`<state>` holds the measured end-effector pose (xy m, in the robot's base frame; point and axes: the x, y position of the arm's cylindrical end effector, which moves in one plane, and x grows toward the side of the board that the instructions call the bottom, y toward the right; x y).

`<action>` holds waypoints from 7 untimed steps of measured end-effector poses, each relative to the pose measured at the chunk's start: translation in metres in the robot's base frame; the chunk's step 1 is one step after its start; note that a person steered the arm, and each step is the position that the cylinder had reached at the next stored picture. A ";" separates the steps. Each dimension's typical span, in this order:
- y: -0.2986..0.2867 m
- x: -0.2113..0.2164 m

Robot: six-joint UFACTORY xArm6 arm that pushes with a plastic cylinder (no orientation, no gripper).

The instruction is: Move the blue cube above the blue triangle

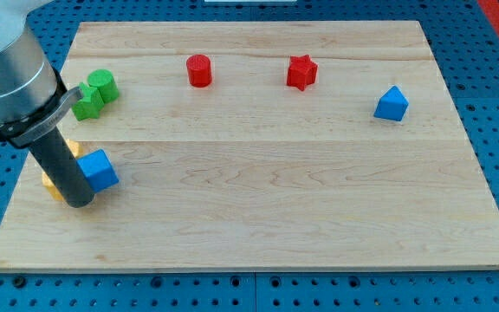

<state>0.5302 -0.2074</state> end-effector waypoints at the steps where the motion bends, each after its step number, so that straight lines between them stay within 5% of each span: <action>1: -0.010 0.000; 7: 0.061 -0.103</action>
<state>0.4275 -0.1461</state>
